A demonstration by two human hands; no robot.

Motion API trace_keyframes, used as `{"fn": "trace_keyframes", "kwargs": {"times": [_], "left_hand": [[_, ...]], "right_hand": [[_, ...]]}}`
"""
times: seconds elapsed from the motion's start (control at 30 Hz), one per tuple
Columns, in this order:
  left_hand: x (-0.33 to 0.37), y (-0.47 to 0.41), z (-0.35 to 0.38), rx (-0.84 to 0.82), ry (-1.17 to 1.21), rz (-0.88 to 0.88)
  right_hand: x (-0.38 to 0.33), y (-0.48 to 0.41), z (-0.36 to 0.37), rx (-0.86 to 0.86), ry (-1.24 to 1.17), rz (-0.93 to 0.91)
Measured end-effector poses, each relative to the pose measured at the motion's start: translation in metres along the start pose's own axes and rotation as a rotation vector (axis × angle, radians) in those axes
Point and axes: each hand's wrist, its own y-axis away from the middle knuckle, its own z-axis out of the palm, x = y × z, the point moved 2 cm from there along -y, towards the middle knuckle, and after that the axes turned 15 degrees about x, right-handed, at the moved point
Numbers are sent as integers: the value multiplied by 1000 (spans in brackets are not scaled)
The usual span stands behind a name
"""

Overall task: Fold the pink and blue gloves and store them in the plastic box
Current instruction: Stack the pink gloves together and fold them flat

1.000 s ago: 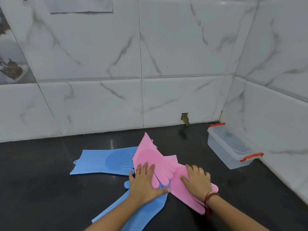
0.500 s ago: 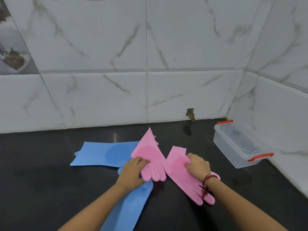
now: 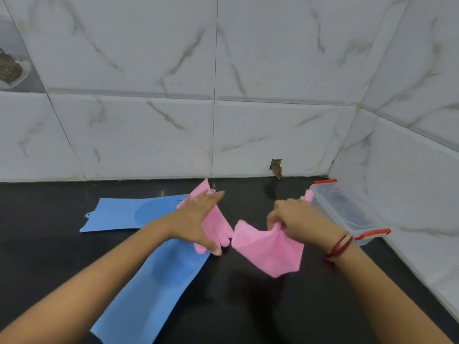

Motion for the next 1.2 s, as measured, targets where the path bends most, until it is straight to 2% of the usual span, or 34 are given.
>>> {"fn": "trace_keyframes", "kwargs": {"times": [0.03,0.1,0.17,0.3,0.4,0.5,0.6,0.73,0.8,0.87,0.93,1.0,1.1,1.17,1.2], "left_hand": [[21,-1,-1,34,173,36],[59,2,13,-23,437,74],[83,11,40,-96,542,53],[93,31,84,-78,765,-271],[95,40,93,-4,706,-382],[109,41,95,87,622,-372],[112,38,103,217,706,-451],[118,18,95,368,668,-462],[124,10,86,317,723,-499],[128,7,79,132,943,-564],[130,11,73,9,1203,-679],[126,14,71,-27,1354,-785],[120,25,85,-57,1264,-967],[107,41,101,-60,1144,-1091],[103,51,110,-106,1155,-1095]], "right_hand": [[-2,-1,-12,42,24,-38],[-4,-6,-26,118,65,-87],[-8,-16,-24,154,91,-96],[-24,-32,18,52,140,-93],[-32,-30,48,2,121,-73],[-37,-25,52,119,88,-22],[-40,-21,45,246,25,148],[-41,-13,35,275,-99,309],[-35,-10,29,307,-94,349],[-27,-10,23,361,-97,364],[-21,-13,21,430,-105,315],[-21,-22,29,453,-99,224],[-30,-28,64,389,-25,165],[-38,-19,105,231,-22,174],[-43,-11,127,103,-61,200]]}}
